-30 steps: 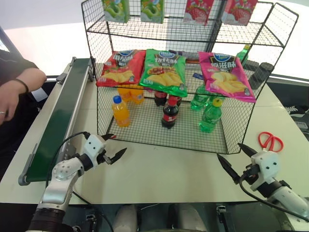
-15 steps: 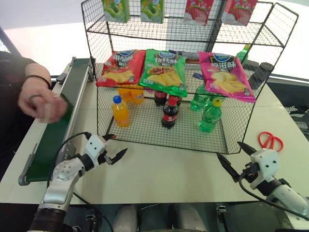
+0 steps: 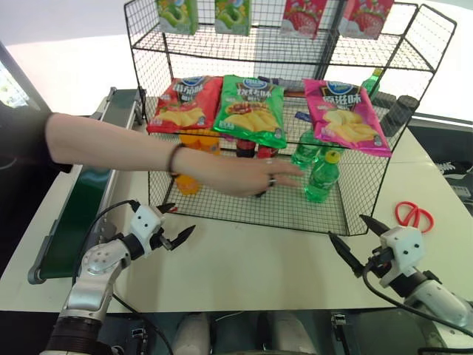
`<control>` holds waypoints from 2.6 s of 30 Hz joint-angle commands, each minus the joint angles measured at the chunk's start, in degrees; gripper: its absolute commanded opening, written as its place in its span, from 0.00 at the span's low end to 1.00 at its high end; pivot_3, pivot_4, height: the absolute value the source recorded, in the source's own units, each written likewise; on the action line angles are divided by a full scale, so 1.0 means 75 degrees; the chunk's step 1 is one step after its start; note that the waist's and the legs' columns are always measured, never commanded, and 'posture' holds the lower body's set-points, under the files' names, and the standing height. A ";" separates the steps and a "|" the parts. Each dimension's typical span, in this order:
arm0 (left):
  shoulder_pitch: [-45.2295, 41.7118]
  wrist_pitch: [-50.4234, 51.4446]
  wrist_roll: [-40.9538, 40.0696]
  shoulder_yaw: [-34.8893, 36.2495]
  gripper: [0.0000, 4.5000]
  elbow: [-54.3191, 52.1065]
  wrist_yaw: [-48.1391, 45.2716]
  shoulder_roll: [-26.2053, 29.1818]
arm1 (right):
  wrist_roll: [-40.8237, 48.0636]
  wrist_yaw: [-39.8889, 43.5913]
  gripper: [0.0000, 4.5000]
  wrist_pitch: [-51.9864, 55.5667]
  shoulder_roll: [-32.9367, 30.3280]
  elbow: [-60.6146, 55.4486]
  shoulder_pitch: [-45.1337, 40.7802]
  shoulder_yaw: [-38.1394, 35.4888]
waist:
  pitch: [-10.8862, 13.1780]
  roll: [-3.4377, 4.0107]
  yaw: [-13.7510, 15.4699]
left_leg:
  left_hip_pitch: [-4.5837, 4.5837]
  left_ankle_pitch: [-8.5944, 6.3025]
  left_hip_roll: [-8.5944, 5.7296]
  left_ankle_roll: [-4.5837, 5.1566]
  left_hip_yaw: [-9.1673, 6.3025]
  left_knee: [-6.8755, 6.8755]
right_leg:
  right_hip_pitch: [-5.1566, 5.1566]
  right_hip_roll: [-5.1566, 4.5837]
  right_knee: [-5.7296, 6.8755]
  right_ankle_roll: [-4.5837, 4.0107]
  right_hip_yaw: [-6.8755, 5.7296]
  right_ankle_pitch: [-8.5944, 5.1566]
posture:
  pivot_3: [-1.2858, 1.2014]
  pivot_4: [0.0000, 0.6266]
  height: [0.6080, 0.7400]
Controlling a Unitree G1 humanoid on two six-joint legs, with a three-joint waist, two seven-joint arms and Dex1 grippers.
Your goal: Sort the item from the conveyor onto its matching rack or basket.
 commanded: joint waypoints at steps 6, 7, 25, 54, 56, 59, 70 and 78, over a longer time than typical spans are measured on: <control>-0.0192 -0.0155 -0.0074 0.0110 1.00 -0.0068 -0.0029 -0.0022 | -0.0068 -0.0034 0.99 -0.0253 0.0012 -0.0054 -0.0026 -0.0075 | 0.0000 0.0000 0.0003 | 0.0000 0.0000 0.0000 0.0000 0.0000 0.0000 | 0.0001 0.0000 0.0000 0.0000 0.0000 0.0000 | 0.52 0.24 1.00; -0.0226 -0.0165 -0.0077 0.0097 1.00 -0.0048 -0.0039 -0.0037 | -0.0076 -0.0042 0.99 -0.0259 0.0015 -0.0052 -0.0039 -0.0062 | 0.0000 0.0000 0.0003 | 0.0000 0.0000 0.0000 0.0000 0.0000 0.0000 | 0.0001 0.0000 0.0000 0.0000 0.0000 0.0000 | 0.52 0.24 1.00; -0.0147 -0.0037 -0.0291 0.0165 1.00 -0.0188 -0.0215 -0.0093 | -0.0179 0.0003 0.99 -0.0362 0.0038 0.0141 -0.0214 0.0072 | 0.0000 0.0000 -0.0001 | 0.0001 0.0000 -0.0001 0.0000 0.0000 0.0000 | 0.0001 0.0004 0.0001 0.0002 0.0000 0.0001 | 0.52 0.24 1.00; 0.0270 0.1002 -0.1908 0.1503 1.00 -0.1110 0.0157 -0.0188 | -0.0233 0.0168 0.99 -0.0352 -0.0017 0.0421 -0.0744 0.0449 | 0.0000 -0.0002 -0.0003 | 0.0002 0.0000 0.0000 0.0000 0.0000 0.0000 | 0.0002 -0.0005 0.0001 0.0001 0.0001 0.0001 | 0.52 0.24 1.00; 0.0298 0.1179 -0.2110 0.1776 1.00 -0.1241 0.0438 -0.0276 | -0.0209 0.0215 0.99 -0.0242 -0.0044 0.0394 -0.0851 0.0542 | 0.0000 -0.0001 -0.0004 | 0.0002 0.0000 0.0000 0.0000 0.0000 0.0000 | 0.0003 -0.0008 0.0001 0.0001 0.0000 0.0001 | 0.52 0.24 1.00; 0.0366 0.1363 -0.2365 0.2253 1.00 -0.1340 0.0883 -0.0427 | -0.0146 0.0290 0.99 -0.0042 -0.0073 0.0248 -0.1016 0.0711 | 0.0000 -0.0002 -0.0008 | 0.0003 0.0000 0.0001 0.0000 0.0000 0.0000 | 0.0003 -0.0008 0.0001 0.0002 0.0001 0.0001 | 0.52 0.24 1.00; -0.0298 0.0828 -0.1998 0.3846 1.00 0.0127 0.3008 -0.0732 | -0.0028 0.0370 0.99 0.1057 0.0317 -0.0677 -0.2277 0.2583 | -0.0007 -0.0027 0.0003 | 0.0004 0.0000 -0.0001 0.0000 -0.0003 0.0001 | 0.0003 0.0008 0.0003 0.0003 -0.0005 0.0002 | 0.52 0.24 1.00; -0.0735 0.0281 -0.1488 0.4122 1.00 0.1162 0.3933 -0.0675 | -0.0165 0.0149 0.99 0.1215 0.0836 -0.0850 -0.2753 0.3600 | -0.0016 -0.0056 -0.0001 | -0.0001 0.0000 -0.0003 0.0000 -0.0004 0.0001 | -0.0001 0.0002 0.0001 0.0005 -0.0012 0.0003 | 0.52 0.24 1.00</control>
